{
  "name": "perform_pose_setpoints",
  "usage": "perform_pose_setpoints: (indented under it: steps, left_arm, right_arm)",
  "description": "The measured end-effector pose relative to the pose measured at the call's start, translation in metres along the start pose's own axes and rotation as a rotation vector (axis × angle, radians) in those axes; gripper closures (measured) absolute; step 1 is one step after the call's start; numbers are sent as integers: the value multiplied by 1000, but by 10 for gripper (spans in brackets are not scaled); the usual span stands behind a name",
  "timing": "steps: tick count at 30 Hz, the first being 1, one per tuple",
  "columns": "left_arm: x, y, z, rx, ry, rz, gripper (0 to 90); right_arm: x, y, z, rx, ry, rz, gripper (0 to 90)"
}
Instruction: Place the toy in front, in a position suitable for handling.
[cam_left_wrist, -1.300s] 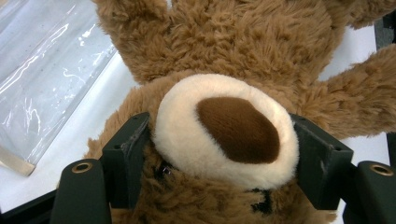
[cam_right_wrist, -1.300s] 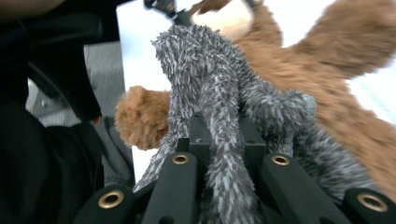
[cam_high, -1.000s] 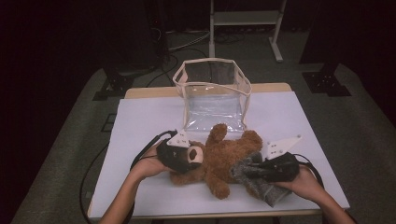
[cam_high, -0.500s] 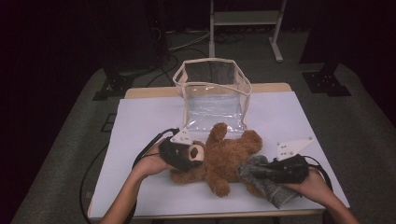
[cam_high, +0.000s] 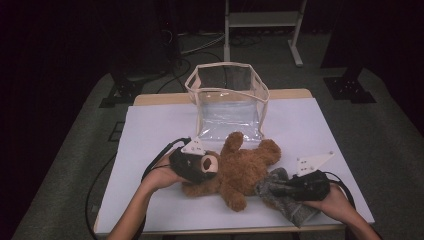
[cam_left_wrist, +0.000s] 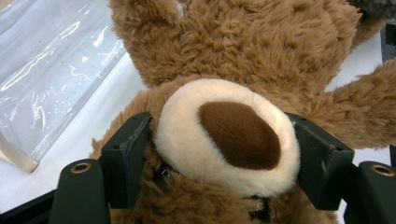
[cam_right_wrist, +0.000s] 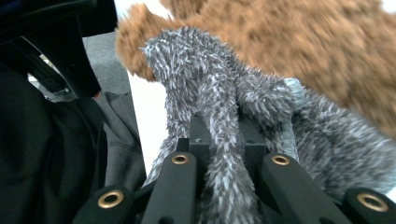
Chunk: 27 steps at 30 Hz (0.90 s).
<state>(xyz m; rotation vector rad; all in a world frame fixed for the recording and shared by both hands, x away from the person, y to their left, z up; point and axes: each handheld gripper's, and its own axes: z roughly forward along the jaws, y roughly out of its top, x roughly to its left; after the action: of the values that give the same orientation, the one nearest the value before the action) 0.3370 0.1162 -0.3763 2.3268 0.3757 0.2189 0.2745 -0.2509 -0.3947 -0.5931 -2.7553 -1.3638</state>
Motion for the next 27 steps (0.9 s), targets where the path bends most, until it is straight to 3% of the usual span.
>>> perform_pose_setpoints:
  steps: [5, 10, 11, 15, 18, 22, 25, 27]
  left_arm:
    - [-3, 1, 0, 12, -6, 40, 278]
    - [-8, 0, -1, 23, -12, 86, 278]
    - [-10, -1, -2, 21, -14, 94, 278]
    - [-14, -3, -4, 29, -21, 103, 279]
    - [-16, -4, -6, 33, -29, 110, 278]
    - [-17, -5, -8, 31, -34, 117, 277]
    - [-17, -5, -9, -11, -40, 113, 254]
    - [-17, -4, -10, -10, -36, 122, 250]
  right_arm:
    - [-3, -4, -13, -24, -26, 28, 798]
    - [-4, 18, -12, -38, -42, -21, 798]
    - [-4, 29, -8, -43, -36, -43, 797]
    - [-7, 49, -4, -52, -54, -85, 797]
    - [-11, 55, -4, -61, -65, -90, 797]
    - [-19, 53, 3, -46, -64, -69, 797]
    - [-18, 42, 16, -35, -26, -48, 799]
    - [-18, 40, 17, -40, -21, -41, 799]
